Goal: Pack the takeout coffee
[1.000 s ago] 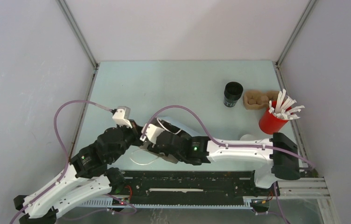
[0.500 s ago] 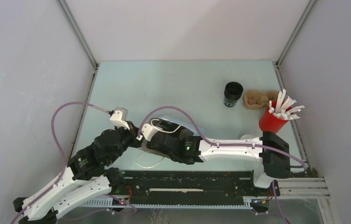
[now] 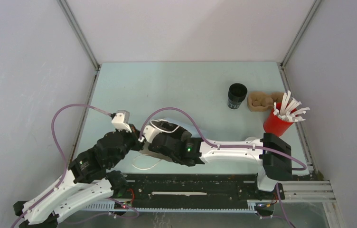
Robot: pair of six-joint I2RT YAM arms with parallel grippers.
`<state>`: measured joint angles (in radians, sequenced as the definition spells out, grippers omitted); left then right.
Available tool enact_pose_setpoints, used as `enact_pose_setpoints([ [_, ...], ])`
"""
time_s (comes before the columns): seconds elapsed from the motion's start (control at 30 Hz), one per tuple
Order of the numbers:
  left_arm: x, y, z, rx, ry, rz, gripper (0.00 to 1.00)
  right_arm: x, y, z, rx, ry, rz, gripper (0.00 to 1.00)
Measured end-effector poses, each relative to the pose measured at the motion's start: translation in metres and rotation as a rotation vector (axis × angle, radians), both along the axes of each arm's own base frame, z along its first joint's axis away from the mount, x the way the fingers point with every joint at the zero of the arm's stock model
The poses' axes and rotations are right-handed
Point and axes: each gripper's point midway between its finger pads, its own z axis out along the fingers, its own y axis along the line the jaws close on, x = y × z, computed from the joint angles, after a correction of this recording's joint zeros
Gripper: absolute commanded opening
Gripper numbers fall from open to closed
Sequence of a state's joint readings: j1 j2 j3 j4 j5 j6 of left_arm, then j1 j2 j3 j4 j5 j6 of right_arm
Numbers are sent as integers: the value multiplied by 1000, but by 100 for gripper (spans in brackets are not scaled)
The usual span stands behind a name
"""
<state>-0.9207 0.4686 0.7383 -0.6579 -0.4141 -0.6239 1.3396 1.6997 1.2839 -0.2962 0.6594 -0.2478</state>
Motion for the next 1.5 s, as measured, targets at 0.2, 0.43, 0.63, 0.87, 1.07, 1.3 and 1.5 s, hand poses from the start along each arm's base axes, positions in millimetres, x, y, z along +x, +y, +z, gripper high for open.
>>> enact_pose_setpoints([
  [0.2, 1, 1, -3, 17, 4, 2, 0, 0, -1, -1, -10, 8, 4, 30],
  [0.43, 3, -1, -5, 30, 11, 6, 0, -2, -10, -1, -45, 29, -13, 30],
  [0.63, 5, -10, 3, 30, 15, -19, 0, -4, -17, 3, -33, 59, -24, 30],
  [0.87, 6, -23, 11, -8, 7, -56, 0, -3, -23, 9, 3, 113, -13, 28],
  [1.07, 0, -32, 13, -31, 13, -109, 0, 2, -32, 12, 35, 129, -41, 27],
  [1.3, -4, -32, 14, -36, 16, -130, 0, 0, -33, 8, 73, 148, -68, 27],
  [1.5, -7, -34, 12, -26, 19, -156, 0, 7, -28, 5, 138, 147, -88, 27],
])
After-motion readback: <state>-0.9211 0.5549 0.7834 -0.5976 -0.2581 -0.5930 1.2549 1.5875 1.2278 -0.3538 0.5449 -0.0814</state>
